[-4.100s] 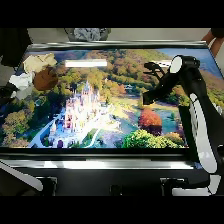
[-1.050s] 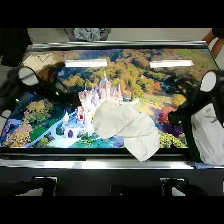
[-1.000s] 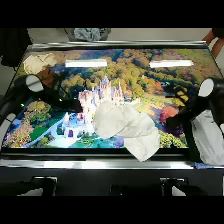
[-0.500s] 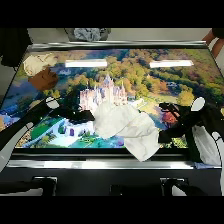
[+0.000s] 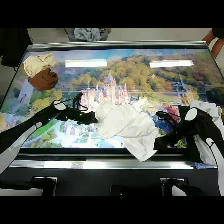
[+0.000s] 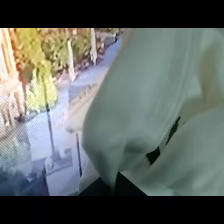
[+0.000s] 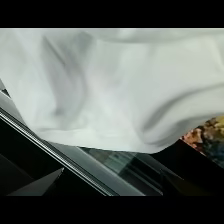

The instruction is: Fold the shirts.

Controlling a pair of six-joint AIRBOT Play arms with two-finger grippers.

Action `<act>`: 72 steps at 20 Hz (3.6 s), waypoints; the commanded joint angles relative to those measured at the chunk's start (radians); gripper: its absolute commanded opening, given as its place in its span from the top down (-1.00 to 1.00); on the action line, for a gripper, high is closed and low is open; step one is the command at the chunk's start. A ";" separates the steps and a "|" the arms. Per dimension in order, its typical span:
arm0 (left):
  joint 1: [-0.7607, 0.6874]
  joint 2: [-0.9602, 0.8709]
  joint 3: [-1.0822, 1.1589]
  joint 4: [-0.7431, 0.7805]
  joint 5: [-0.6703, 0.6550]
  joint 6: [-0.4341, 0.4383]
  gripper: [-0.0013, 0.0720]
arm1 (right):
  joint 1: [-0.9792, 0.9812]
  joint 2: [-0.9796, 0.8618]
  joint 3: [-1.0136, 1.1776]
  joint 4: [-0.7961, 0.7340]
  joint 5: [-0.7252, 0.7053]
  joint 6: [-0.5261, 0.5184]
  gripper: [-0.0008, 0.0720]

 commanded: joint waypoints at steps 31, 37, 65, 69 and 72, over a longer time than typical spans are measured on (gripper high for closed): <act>0.650 0.786 0.725 0.151 -0.099 -0.226 0.89 | -0.004 0.507 0.914 -0.334 -0.260 0.100 0.84; 0.650 0.832 0.703 0.282 -0.305 -0.240 0.89 | -0.004 0.485 0.914 -0.316 0.013 0.101 0.84; 0.623 -0.020 0.366 0.088 -0.204 0.000 -0.97 | -0.127 -0.395 0.671 0.286 -0.402 -0.064 -0.93; 0.667 0.018 0.301 0.404 -0.414 -0.142 -0.96 | -0.290 -0.372 0.666 0.203 -0.119 -0.002 -0.85; 0.646 0.024 0.140 0.362 -0.412 -0.120 -0.96 | -0.295 -0.373 0.612 0.205 -0.066 -0.001 -0.88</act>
